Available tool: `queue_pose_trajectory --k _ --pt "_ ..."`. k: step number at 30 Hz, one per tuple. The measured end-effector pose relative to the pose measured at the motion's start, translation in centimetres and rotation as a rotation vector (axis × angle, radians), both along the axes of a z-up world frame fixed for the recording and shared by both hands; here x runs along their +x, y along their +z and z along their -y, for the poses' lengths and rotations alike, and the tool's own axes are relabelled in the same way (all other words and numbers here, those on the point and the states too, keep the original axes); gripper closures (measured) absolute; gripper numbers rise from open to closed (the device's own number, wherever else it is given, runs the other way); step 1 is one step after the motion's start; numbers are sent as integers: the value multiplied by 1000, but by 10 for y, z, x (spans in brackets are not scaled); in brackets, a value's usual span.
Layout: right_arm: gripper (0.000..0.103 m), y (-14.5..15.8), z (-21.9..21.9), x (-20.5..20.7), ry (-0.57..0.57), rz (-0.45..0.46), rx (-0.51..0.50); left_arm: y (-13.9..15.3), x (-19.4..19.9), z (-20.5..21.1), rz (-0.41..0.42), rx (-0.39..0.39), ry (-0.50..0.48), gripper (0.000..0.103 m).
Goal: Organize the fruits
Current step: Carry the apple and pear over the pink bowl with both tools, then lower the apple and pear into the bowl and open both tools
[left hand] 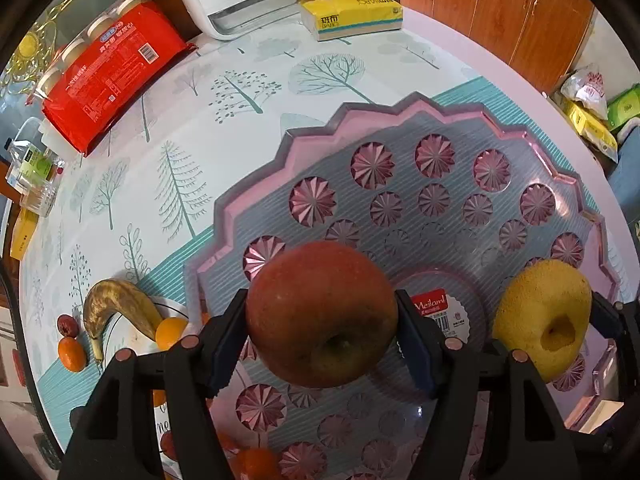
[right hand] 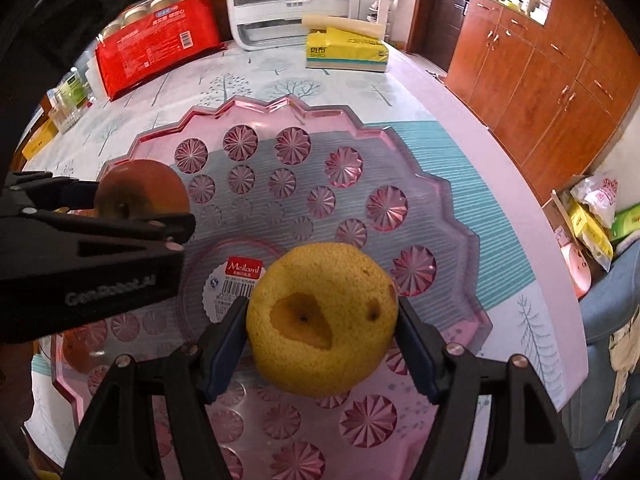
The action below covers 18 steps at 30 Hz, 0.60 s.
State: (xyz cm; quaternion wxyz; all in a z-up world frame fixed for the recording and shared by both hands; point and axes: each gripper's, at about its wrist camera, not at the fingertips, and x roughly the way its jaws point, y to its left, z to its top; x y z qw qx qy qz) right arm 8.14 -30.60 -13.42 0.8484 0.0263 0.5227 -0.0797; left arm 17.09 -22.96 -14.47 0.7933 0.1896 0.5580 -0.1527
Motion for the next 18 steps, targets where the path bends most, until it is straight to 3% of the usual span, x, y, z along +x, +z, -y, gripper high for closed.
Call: queue_pose_trajectory --k 7,9,11,18 --pt "31 -8 -4 4 51 -33 43 -8 -2 7 -36 17 -21 34" --pt "30 -7 -3 2 45 -19 48 -8 -4 9 -47 5 -27 28" --pt "30 -7 -1 1 40 -9 68 -6 -7 9 -36 -1 -31 14" --pt "29 -2 4 -6 25 10 92 8 -16 9 6 6 -47 13"
